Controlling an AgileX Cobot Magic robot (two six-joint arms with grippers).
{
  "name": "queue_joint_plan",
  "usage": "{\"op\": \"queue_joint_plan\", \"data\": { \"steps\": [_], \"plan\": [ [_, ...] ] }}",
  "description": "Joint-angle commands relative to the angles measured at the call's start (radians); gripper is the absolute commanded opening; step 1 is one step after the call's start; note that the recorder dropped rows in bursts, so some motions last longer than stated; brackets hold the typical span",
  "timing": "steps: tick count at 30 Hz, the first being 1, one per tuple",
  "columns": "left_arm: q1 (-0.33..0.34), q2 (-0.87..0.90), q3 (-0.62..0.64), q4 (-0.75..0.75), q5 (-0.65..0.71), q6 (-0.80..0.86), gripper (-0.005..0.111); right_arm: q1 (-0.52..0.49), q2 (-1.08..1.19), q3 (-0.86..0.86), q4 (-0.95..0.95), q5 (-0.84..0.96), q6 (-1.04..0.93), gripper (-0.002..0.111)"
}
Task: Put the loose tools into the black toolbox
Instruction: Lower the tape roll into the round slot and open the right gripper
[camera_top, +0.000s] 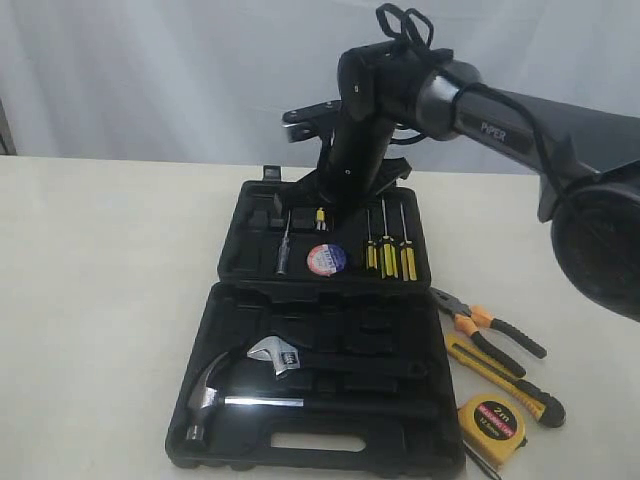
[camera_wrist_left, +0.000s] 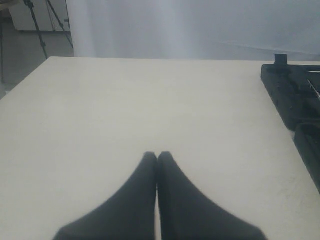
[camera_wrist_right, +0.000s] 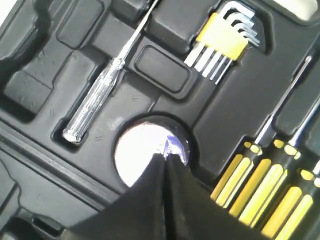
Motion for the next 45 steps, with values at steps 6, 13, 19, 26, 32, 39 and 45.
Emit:
{"op": "queue_joint_plan", "data": {
  "steps": [6, 13, 19, 26, 32, 39, 45],
  "plan": [
    [-0.005, -0.001, 0.003, 0.0, -0.005, -0.006, 0.0, -0.004, 0.062, 0.002, -0.007, -0.009, -0.004, -0.001],
    [-0.005, -0.001, 0.003, 0.0, -0.005, -0.006, 0.0, -0.004, 0.108, 0.002, -0.005, 0.003, -0.004, -0.001],
    [-0.005, -0.001, 0.003, 0.0, -0.005, -0.006, 0.0, -0.004, 0.1, 0.002, -0.003, 0.001, -0.004, -0.001],
    [-0.005, -0.001, 0.003, 0.0, -0.005, -0.006, 0.0, -0.004, 0.073, 0.002, -0.003, -0.001, -0.006, -0.001],
    [-0.005, -0.001, 0.003, 0.0, -0.005, -0.006, 0.0, -0.004, 0.05, 0.002, 0.008, -0.007, -0.006, -0.001],
    [-0.005, -0.001, 0.003, 0.0, -0.005, -0.006, 0.0, -0.004, 0.08, 0.002, 0.058, -0.041, -0.018, -0.001],
    [-0.005, -0.001, 0.003, 0.0, -0.005, -0.006, 0.0, -0.004, 0.138, 0.002, 0.081, -0.03, -0.03, -0.001]
  ]
}}
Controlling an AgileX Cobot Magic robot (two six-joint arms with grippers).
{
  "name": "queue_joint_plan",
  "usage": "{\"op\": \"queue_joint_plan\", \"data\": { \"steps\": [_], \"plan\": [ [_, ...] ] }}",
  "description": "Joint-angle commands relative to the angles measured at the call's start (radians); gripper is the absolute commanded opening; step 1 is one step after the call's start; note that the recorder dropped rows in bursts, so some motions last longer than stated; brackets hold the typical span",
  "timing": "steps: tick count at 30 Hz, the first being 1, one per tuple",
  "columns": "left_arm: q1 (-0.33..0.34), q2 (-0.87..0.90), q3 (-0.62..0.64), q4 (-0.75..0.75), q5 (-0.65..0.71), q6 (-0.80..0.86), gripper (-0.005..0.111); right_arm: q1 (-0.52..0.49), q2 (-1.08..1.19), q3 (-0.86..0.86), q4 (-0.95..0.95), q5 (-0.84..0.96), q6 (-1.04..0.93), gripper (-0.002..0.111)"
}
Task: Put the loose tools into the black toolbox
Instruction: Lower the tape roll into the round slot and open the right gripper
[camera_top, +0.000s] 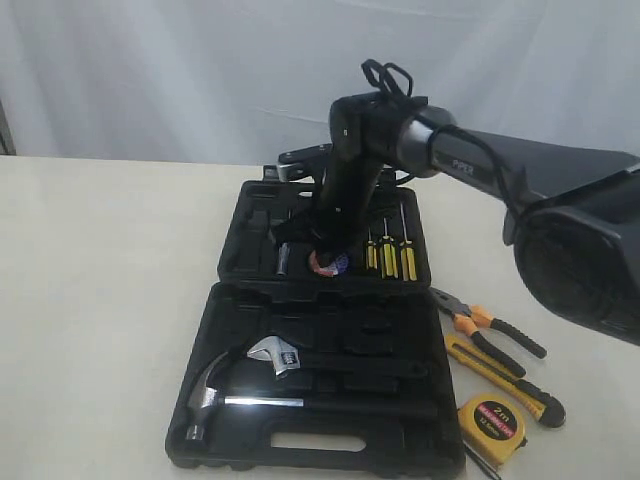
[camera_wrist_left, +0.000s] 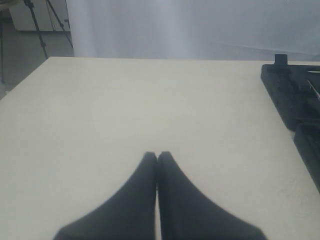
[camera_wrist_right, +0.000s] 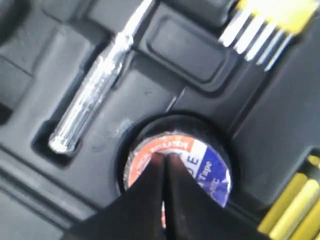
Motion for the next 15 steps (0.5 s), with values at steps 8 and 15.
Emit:
{"op": "queue_joint_plan", "data": {
  "steps": [8, 15],
  "plan": [
    [-0.005, -0.001, 0.003, 0.0, -0.005, -0.006, 0.0, -0.004, -0.017, 0.0, 0.004, -0.014, -0.016, -0.001],
    [-0.005, -0.001, 0.003, 0.0, -0.005, -0.006, 0.0, -0.004, -0.031, -0.043, 0.001, 0.004, -0.023, -0.001]
  ]
}}
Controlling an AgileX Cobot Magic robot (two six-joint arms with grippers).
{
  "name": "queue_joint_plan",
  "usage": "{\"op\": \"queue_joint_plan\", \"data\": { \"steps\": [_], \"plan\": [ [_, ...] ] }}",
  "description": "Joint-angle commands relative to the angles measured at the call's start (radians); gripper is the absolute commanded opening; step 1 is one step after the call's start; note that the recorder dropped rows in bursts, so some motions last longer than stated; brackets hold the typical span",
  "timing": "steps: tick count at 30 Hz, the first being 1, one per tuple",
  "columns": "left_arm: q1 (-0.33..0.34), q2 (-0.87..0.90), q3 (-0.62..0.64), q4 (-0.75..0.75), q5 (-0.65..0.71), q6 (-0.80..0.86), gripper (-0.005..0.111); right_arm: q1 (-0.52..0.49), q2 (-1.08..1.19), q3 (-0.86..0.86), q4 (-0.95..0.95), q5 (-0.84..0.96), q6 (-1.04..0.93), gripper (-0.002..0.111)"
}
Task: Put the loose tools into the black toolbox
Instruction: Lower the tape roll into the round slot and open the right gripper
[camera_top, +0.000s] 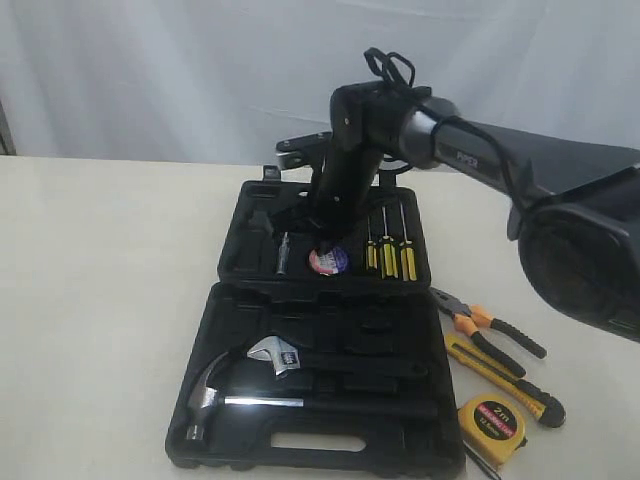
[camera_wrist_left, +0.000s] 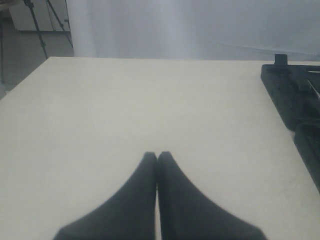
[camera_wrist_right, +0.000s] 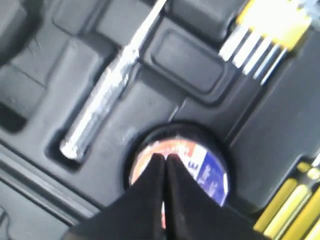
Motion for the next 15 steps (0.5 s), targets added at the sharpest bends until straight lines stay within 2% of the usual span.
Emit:
{"op": "queue_joint_plan", "data": {
  "steps": [1, 6, 15],
  "plan": [
    [-0.005, -0.001, 0.003, 0.0, -0.005, -0.006, 0.0, -0.004, -0.016, -0.019, -0.008, 0.006, -0.012, -0.001],
    [-0.005, -0.001, 0.003, 0.0, -0.005, -0.006, 0.0, -0.029, -0.002, -0.019, -0.037, 0.009, -0.002, -0.001],
    [-0.005, -0.001, 0.003, 0.0, -0.005, -0.006, 0.0, -0.05, 0.056, -0.019, 0.028, 0.038, -0.022, -0.001]
  ]
}}
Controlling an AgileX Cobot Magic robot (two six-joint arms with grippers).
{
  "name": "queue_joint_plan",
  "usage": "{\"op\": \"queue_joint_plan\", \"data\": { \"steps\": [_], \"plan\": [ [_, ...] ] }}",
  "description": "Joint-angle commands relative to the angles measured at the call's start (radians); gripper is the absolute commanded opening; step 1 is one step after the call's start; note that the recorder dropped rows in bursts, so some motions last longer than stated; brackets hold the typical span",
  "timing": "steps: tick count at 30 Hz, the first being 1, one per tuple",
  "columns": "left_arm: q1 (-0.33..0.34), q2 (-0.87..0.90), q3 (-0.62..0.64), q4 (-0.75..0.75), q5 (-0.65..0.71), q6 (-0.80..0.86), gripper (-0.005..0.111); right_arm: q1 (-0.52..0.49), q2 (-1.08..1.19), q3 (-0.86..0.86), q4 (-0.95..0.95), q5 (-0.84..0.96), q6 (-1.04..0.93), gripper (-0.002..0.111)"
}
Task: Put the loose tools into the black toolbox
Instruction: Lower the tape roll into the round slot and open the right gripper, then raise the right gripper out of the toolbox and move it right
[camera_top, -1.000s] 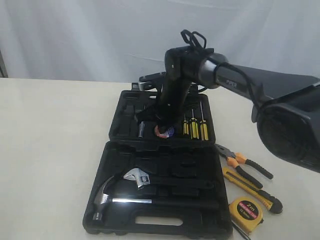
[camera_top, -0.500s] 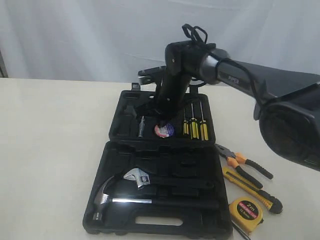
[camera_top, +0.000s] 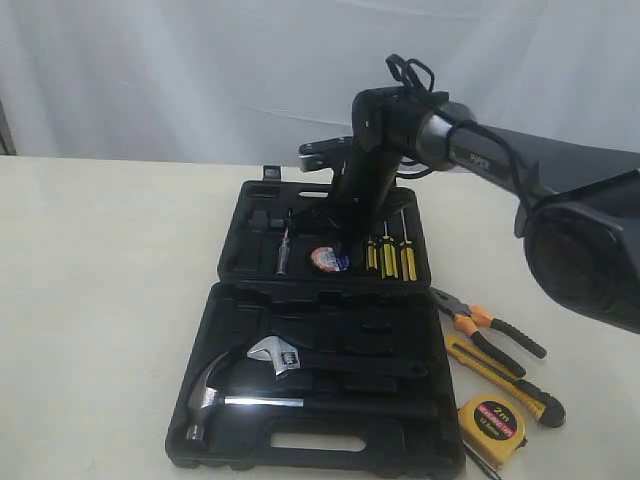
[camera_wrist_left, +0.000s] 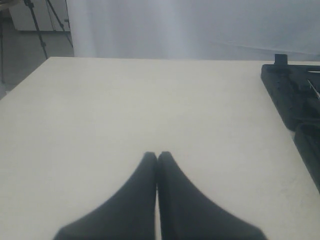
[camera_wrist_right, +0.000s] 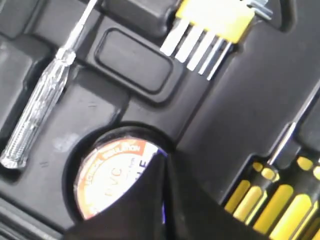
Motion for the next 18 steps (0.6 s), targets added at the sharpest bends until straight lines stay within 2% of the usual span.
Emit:
{"op": "queue_joint_plan", "data": {
  "steps": [1, 18],
  "plan": [
    [-0.005, -0.001, 0.003, 0.0, -0.005, -0.006, 0.0, -0.001, 0.02, 0.0, 0.02, 0.027, -0.011, -0.001],
    [-0.005, -0.001, 0.003, 0.0, -0.005, -0.006, 0.0, -0.001, -0.046, 0.0, 0.059, 0.078, -0.046, -0.001]
  ]
}}
